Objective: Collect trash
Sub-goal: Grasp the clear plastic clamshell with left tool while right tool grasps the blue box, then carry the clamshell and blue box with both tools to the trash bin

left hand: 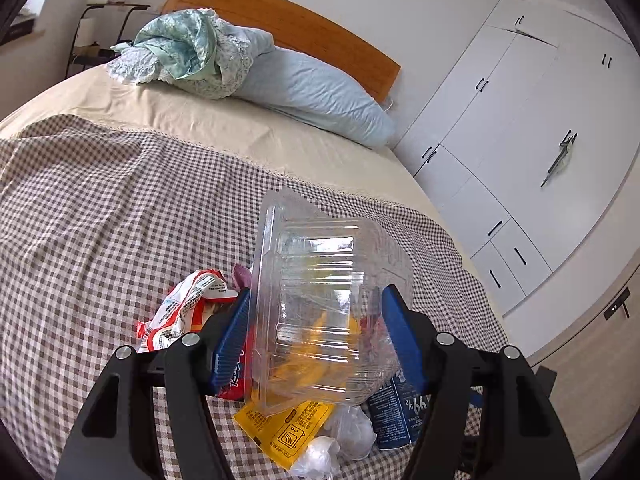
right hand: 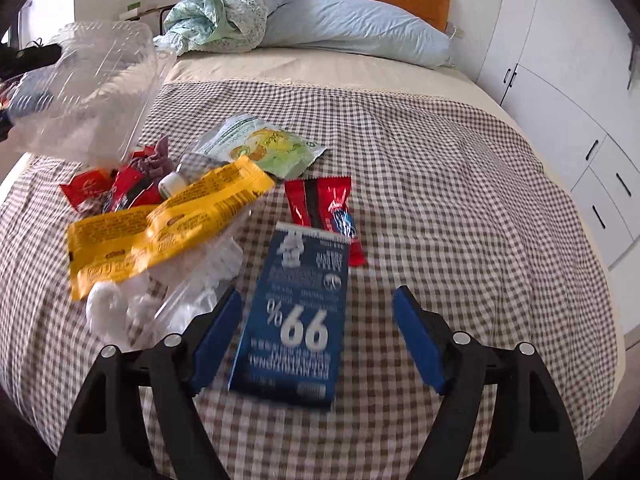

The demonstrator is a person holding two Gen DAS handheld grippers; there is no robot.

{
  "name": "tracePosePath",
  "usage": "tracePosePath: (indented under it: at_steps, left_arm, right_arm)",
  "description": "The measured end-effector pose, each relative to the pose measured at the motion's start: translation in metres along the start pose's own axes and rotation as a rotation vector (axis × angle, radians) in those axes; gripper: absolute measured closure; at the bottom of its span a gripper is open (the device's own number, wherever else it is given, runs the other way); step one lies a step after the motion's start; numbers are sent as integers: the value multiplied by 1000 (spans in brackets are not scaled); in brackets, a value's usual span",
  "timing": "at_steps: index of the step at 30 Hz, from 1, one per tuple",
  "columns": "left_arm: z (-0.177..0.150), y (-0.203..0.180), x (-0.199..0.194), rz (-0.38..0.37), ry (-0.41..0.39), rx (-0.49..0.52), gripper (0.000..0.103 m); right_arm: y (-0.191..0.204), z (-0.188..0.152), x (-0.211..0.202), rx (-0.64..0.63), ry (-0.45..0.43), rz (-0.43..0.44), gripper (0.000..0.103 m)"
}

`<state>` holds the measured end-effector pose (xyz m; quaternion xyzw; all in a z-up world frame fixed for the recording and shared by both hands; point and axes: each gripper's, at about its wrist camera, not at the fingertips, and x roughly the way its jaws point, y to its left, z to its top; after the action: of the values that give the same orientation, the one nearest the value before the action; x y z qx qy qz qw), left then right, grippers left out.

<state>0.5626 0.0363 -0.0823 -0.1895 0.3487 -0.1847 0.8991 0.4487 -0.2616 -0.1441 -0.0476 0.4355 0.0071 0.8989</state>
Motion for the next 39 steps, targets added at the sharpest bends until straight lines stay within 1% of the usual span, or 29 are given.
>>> tracePosePath:
  at_steps: [3,5,7,8,9,11,12,15,17,20,24,27,30,34,36,39]
  left_arm:
    - [-1,-8,-4,19,-12,16,40]
    - [-3,-9,-5,20,-14,16,40]
    - [-6,-13,-8,27,-17,31,40]
    - [-7,-17,-9,32,-18,45,40]
    - [-8,-19,-10,37,-20,62,40]
    - [-10,-22,-11,48,-23,77,40]
    - [-10,-22,-11,47,-21,77,40]
    - [-10,-22,-9,49,-19,79,40]
    - [-10,-23,-8,60,-16,89,40]
    - [-12,-27,-6,59,-7,98,40]
    - [-16,-44,-7,41,-6,125,40]
    - [-26,-71,-10,24,-9,191,40]
    - [-46,-109,-14,-13,1,277,40]
    - [-91,-176,-20,-72,25,445,40]
    - [-115,-209,-22,-119,62,497,40]
    - [-160,-256,-24,-192,121,588,40]
  right_arm:
    - [3,-21,9,52,42,61,26]
    - [10,-27,20,78,69,77,26]
    - [23,-28,31,41,111,62,26]
    - [27,-28,34,17,118,34,26]
    - [27,-28,35,13,111,21,26]
    - [19,-25,32,61,82,26,28]
    - [12,-23,28,84,75,38,44]
    - [-7,-22,-2,143,-6,7,44]
    - [-14,-24,-27,144,-45,14,44]
    - [-26,-26,-60,134,-65,23,44]
    - [-38,-31,-85,87,-42,7,44]
    - [-50,-47,-108,32,-41,-28,44]
    - [-74,-72,-139,43,-51,-54,44]
    - [-111,-118,-180,60,-38,-106,44]
    - [-128,-145,-196,72,-23,-133,44]
    - [-158,-190,-212,112,19,-149,44]
